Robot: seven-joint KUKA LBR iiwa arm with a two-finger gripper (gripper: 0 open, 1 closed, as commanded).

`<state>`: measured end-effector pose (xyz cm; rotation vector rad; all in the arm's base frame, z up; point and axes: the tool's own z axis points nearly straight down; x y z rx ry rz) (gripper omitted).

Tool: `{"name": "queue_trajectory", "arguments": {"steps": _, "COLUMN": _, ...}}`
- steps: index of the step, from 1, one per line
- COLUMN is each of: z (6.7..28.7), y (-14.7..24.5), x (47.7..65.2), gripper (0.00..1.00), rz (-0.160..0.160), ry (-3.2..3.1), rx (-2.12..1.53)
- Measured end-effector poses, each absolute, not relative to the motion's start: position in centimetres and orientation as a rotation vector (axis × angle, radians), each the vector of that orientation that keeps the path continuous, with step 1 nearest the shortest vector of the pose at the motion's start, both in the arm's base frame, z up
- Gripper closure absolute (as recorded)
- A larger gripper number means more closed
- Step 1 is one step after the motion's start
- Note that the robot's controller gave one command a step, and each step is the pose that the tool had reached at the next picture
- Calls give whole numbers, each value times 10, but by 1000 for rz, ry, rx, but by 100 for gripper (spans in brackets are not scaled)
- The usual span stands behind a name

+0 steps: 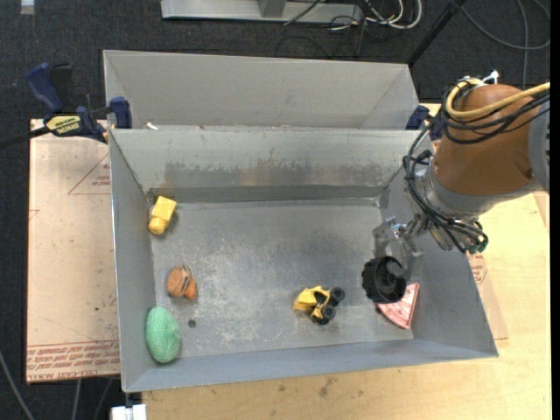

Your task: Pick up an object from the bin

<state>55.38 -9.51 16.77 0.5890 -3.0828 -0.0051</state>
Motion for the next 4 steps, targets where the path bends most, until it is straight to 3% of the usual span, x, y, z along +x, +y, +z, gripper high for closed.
{"name": "queue_trajectory", "arguments": {"steps": 1, "z": 200, "y": -103, "x": 554, "gripper": 100, "rz": 4, "ry": -3085, "rx": 629}}
{"name": "queue_trajectory", "arguments": {"steps": 2, "z": 187, "y": -109, "x": 531, "gripper": 100, "rz": -1, "ry": -3073, "rx": 669}}
{"name": "queue_trajectory", "arguments": {"steps": 3, "z": 190, "y": -122, "x": 514, "gripper": 100, "rz": -2, "ry": -3011, "rx": 895}}
{"name": "queue_trajectory", "arguments": {"steps": 4, "z": 209, "y": -137, "x": 511, "gripper": 100, "rz": -1, "ry": -2986, "rx": 984}}
